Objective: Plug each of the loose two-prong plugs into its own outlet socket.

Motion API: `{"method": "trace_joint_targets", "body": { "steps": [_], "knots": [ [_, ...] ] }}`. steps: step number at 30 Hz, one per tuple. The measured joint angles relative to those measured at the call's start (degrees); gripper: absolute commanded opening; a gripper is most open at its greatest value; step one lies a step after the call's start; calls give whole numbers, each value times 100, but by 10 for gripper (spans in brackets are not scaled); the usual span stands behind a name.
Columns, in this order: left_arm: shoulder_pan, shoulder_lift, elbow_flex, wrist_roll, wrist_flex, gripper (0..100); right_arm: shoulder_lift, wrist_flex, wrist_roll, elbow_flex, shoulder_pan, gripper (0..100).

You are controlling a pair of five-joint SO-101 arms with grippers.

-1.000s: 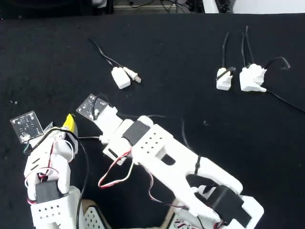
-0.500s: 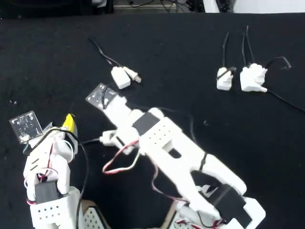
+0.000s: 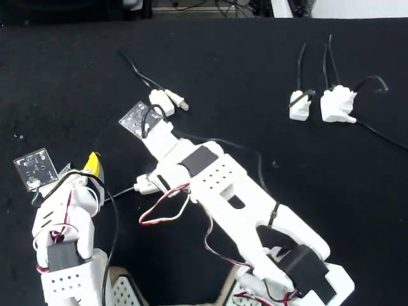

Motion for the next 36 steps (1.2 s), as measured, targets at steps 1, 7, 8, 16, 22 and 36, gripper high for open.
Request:
{"method": "trace_joint_targets", "body": {
  "steps": [1,7,8,16,22,36],
  "knots": [
    [0,0,0,0,0,210,0,-9,0,0,0,11],
    [0,0,0,0,0,210,0,-26,-9,0,0,11],
    [0,0,0,0,0,210,0,-9,-9,0,0,11],
    [0,0,0,0,0,210,9,1064,-308,-475,-176,11],
    [0,0,0,0,0,210,325,1442,-325,-519,-457,11],
    [0,0,0,0,0,210,1073,1116,-220,-897,141,11]
  ]
}}
